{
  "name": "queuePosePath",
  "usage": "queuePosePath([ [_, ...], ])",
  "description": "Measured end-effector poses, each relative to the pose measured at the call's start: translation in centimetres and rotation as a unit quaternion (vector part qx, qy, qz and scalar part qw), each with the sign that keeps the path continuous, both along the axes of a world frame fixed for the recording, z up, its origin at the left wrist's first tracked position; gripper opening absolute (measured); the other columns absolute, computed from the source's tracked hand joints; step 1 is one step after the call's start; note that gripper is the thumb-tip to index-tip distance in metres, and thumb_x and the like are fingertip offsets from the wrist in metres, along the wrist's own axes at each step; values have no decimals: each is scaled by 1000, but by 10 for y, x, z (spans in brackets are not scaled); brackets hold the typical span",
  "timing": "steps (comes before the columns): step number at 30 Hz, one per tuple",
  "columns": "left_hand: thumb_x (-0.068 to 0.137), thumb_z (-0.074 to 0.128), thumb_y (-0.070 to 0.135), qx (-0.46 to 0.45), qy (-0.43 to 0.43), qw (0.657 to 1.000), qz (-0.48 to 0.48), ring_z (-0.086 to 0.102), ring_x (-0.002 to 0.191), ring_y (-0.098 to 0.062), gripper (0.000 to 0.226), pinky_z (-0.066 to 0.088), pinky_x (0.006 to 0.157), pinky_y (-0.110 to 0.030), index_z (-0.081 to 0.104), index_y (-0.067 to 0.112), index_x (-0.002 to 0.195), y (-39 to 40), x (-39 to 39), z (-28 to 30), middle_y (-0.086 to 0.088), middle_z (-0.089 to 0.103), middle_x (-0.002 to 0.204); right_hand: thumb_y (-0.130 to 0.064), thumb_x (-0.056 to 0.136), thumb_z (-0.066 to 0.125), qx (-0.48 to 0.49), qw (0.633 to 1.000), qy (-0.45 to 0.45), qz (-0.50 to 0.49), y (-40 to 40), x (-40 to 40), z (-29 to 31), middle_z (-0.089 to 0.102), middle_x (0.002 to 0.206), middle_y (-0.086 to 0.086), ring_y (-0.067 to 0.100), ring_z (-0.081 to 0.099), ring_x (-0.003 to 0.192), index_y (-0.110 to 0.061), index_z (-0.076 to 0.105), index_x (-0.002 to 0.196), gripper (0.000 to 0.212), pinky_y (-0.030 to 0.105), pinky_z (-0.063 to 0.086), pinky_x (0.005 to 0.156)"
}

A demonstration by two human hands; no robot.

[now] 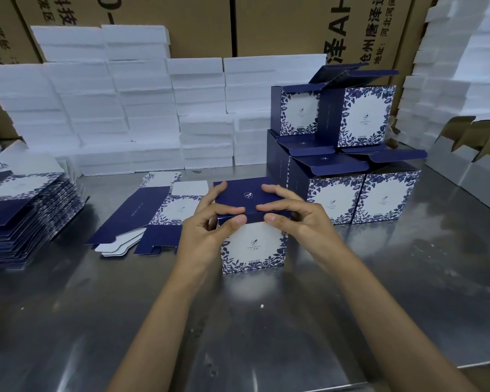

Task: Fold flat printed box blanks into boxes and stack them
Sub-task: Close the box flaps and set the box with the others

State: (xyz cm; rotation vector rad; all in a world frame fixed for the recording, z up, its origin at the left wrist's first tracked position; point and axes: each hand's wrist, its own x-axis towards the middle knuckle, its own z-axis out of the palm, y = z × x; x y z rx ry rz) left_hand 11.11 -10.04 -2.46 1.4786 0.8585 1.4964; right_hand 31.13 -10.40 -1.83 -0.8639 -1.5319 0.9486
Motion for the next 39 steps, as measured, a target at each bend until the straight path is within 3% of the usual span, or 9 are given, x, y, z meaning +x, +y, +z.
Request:
queuePosePath([
  [7, 73, 75, 16, -9, -50, 997, -49, 50, 134, -5, 12, 51, 96, -24, 78, 21, 84, -1, -7, -4, 10, 48, 151, -13, 93, 67, -24, 998, 12, 49, -5, 10, 1, 37, 161, -7, -1, 33, 147, -24, 78, 110, 23, 43, 36, 119],
  [12, 74, 74, 17, -19, -21, 998, -56, 42, 134, 9, 18, 48, 97, -20, 75, 18, 91, 0, -10, -2, 11, 36, 157, -5, 97, 63, -22, 1000, -8, 18, -8, 8, 0, 49, 144, -23, -11, 25, 146, -21, 76, 115, 27, 30, 33, 117],
  [14, 76, 73, 21, -25, -6, 999, -46, 32, 137, 16, 26, 48, 95, -17, 76, 24, 101, -2, -11, -4, 14, 29, 160, -6, 98, 63, -19, 1000, -5, -14, -11, 5, -3, 59, 127, -33, -7, 33, 144, -25, 74, 117, 29, 25, 37, 113],
  [18, 80, 72, 28, -18, 24, 999, -23, 29, 144, 6, 33, 46, 87, -7, 74, 40, 111, -8, -14, -9, 20, 38, 151, -5, 101, 59, 2, 999, -11, -48, -14, 3, -7, 67, 131, -8, 8, 59, 125, -24, 70, 122, 31, 20, 44, 102],
  [24, 94, 66, 15, 1, 72, 997, 11, 35, 139, 9, 42, 39, 91, -1, 63, 45, 124, -10, -9, -11, 19, 45, 149, -17, 98, 65, -37, 996, 16, -84, -17, -1, -15, 67, 122, -26, -13, 59, 115, -45, 56, 129, 42, 10, 50, 87],
  [28, 88, 75, 19, -78, 13, 996, 37, 54, 108, 23, 72, 48, 77, -3, 39, 53, 140, -8, -4, -16, 27, 48, 134, -38, 94, 69, -72, 974, -48, -211, -17, -3, -24, 68, 101, -16, -2, 66, 90, -36, 57, 112, 21, 17, 51, 74],
  [33, 78, 84, 13, -142, 124, 978, 86, 60, 86, 12, 86, 47, 67, -7, 33, 29, 145, 5, 7, -28, 10, 57, 118, -29, 92, 68, -15, 934, -146, -326, -18, -12, -38, 55, 65, -8, 4, 53, 63, -29, 42, 88, 27, 34, 41, 63],
  [36, 77, 84, 9, -126, 173, 973, 88, 57, 86, 9, 81, 44, 62, -1, 36, 23, 140, 20, 16, -33, 22, 55, 103, -19, 91, 65, -25, 939, -209, -271, -10, -23, -45, 58, 75, -11, 13, 58, 73, -25, 46, 91, 20, 38, 48, 71],
  [39, 82, 79, 9, -116, 194, 970, 89, 62, 94, -2, 72, 50, 80, -11, 39, 20, 141, 46, 25, -34, 11, 61, 115, -16, 92, 61, -28, 942, -259, -213, 10, -28, -50, 61, 109, -1, 21, 58, 107, -16, 53, 110, 20, 42, 49, 92],
])
